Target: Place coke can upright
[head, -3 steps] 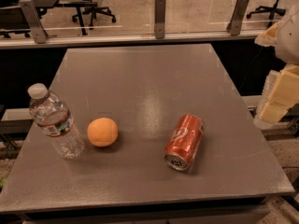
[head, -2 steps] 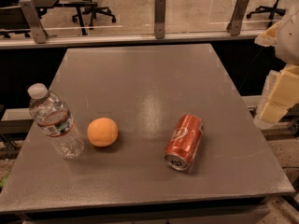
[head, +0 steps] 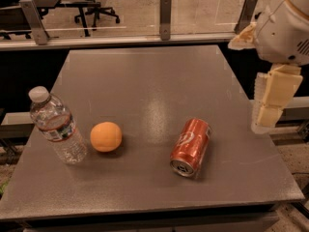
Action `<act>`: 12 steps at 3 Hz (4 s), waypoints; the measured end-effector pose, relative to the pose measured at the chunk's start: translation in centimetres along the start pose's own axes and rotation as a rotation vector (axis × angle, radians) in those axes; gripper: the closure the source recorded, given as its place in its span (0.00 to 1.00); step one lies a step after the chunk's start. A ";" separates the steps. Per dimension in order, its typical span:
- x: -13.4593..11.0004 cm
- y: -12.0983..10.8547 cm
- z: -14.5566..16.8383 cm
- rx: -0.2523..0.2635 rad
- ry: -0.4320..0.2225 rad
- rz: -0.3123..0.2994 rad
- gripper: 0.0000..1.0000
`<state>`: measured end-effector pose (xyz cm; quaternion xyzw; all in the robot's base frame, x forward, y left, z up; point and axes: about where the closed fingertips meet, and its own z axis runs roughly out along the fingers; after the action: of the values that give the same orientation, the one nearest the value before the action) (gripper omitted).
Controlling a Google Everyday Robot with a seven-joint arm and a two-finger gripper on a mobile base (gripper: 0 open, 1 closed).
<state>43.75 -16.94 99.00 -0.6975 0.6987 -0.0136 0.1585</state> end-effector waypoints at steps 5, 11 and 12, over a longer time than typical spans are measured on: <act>-5.8 9.3 12.0 -0.315 0.041 -0.835 0.00; -9.8 3.2 9.6 -0.304 -0.220 -0.493 1.00; -10.1 0.6 8.7 -0.277 -0.323 -0.283 1.00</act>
Offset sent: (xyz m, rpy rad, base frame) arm -0.0623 0.0725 -0.0606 -0.1419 0.0596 0.7240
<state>45.03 -5.31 92.61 -0.7966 0.5549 0.1716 0.1676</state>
